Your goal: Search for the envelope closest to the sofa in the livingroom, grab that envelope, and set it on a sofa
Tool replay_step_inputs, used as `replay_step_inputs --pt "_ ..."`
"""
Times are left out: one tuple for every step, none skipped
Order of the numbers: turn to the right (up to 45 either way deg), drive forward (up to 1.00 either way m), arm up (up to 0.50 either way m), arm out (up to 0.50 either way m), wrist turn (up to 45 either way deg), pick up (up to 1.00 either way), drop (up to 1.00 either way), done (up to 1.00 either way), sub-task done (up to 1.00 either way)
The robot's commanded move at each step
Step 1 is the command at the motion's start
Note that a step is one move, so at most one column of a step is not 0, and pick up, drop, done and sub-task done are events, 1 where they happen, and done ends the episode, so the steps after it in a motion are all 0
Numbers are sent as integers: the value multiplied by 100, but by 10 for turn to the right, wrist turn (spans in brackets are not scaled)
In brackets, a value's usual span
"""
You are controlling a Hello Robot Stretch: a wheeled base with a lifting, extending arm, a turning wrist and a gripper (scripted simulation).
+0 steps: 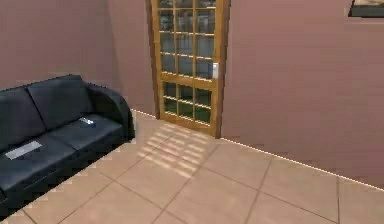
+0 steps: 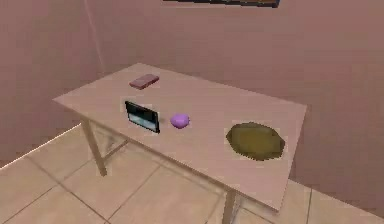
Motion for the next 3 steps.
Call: replay_step_inputs --pt "-450 0 0 0 0 0 0 0 0" --pt "-30 0 0 0 0 0 0 0 0" --pt "0 100 0 0 0 0 0 0 0"
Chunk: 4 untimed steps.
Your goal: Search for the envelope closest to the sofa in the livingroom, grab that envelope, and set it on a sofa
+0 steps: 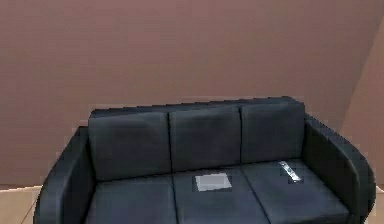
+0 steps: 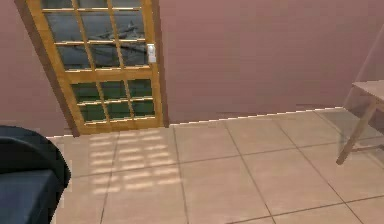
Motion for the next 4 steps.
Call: replay_step_inputs --pt "-180 0 0 0 0 0 0 0 0" --pt "0 10 0 0 0 0 0 0 0" --pt "-450 0 0 0 0 0 0 0 0" --pt "-150 0 0 0 0 0 0 0 0"
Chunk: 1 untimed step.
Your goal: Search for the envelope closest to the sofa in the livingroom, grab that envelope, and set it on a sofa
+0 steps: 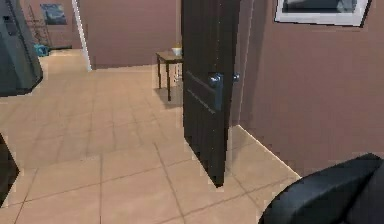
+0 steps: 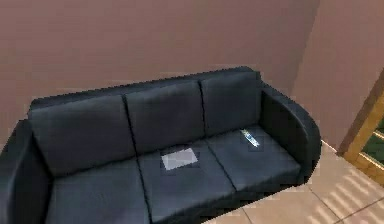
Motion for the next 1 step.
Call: replay_step_inputs --pt "450 0 0 0 0 0 0 0 0"
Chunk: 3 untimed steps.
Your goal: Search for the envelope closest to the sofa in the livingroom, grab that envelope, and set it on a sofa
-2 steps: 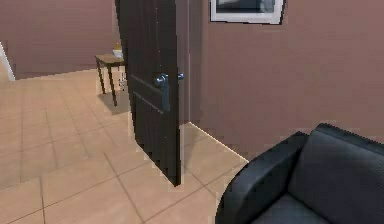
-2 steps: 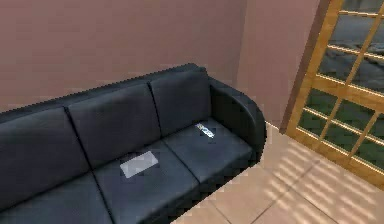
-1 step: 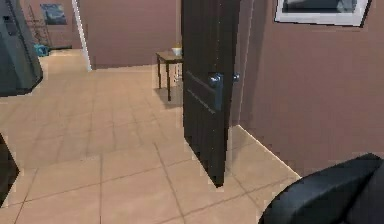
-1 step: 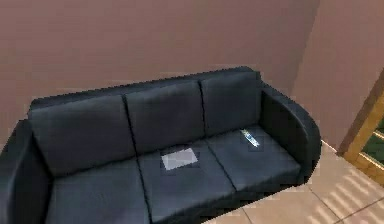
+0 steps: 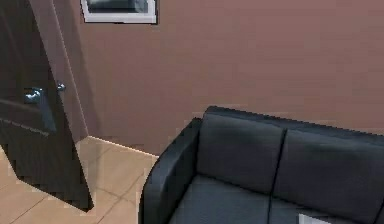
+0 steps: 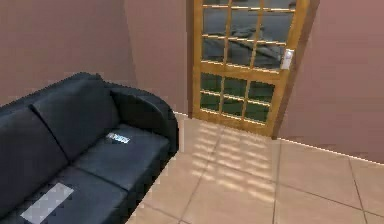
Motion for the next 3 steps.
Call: replay_step_inputs --pt "450 0 0 0 0 0 0 0 0" --pt "450 0 0 0 0 0 0 0 0" --pt "0 100 0 0 0 0 0 0 0"
